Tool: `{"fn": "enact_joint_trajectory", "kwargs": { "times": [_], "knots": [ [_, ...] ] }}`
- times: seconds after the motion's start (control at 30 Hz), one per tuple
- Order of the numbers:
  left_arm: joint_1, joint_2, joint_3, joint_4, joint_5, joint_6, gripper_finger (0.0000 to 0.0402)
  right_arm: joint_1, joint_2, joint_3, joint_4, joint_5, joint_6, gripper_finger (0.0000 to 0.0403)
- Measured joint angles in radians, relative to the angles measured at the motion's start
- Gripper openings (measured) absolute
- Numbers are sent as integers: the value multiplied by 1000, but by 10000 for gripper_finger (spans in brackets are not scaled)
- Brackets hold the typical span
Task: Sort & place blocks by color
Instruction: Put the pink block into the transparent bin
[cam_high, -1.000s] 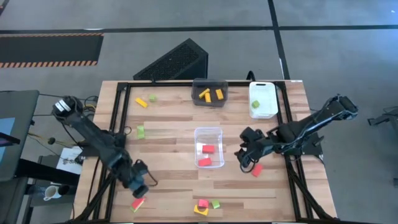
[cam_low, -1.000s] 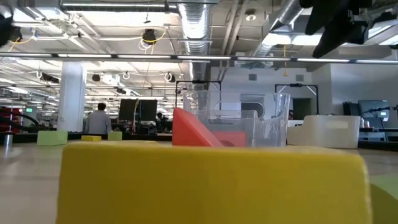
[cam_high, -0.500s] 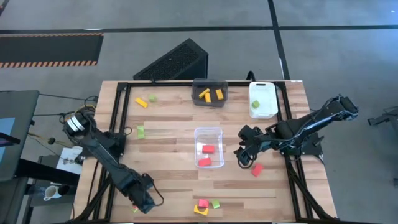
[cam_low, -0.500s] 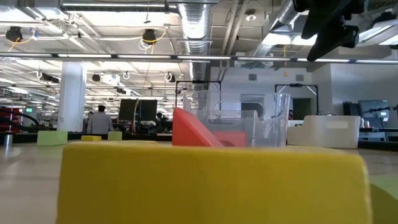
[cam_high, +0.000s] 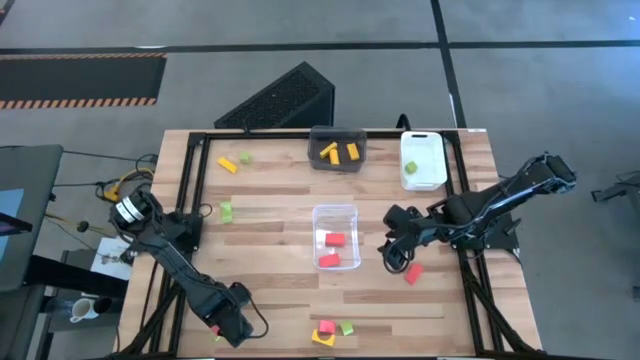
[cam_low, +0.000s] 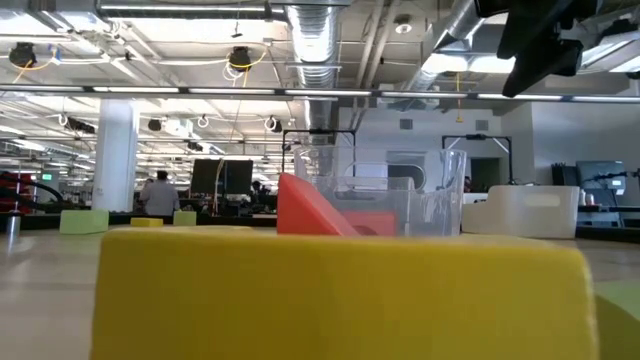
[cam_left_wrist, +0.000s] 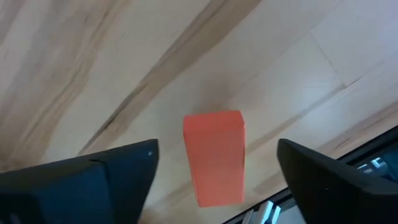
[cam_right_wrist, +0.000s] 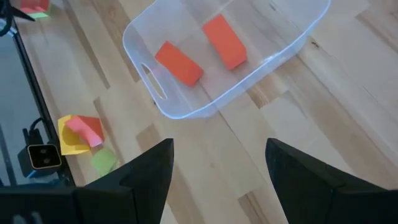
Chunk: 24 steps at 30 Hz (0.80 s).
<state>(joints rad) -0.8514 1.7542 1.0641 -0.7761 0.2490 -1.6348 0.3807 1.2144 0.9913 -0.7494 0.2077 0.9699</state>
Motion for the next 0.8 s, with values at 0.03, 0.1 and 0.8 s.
{"fn": "enact_joint_trajectory", "kwargs": {
  "times": [0.03,0.1,0.8],
  "knots": [
    [0,0,0,0,1,0,285,1,0,0,-1,0,0,276],
    [0,0,0,2,4,0,253,7,0,0,0,0,-1,276],
    [18,-31,25,-110,-42,49,91,91,0,0,2,34,66,276]
  ]
}}
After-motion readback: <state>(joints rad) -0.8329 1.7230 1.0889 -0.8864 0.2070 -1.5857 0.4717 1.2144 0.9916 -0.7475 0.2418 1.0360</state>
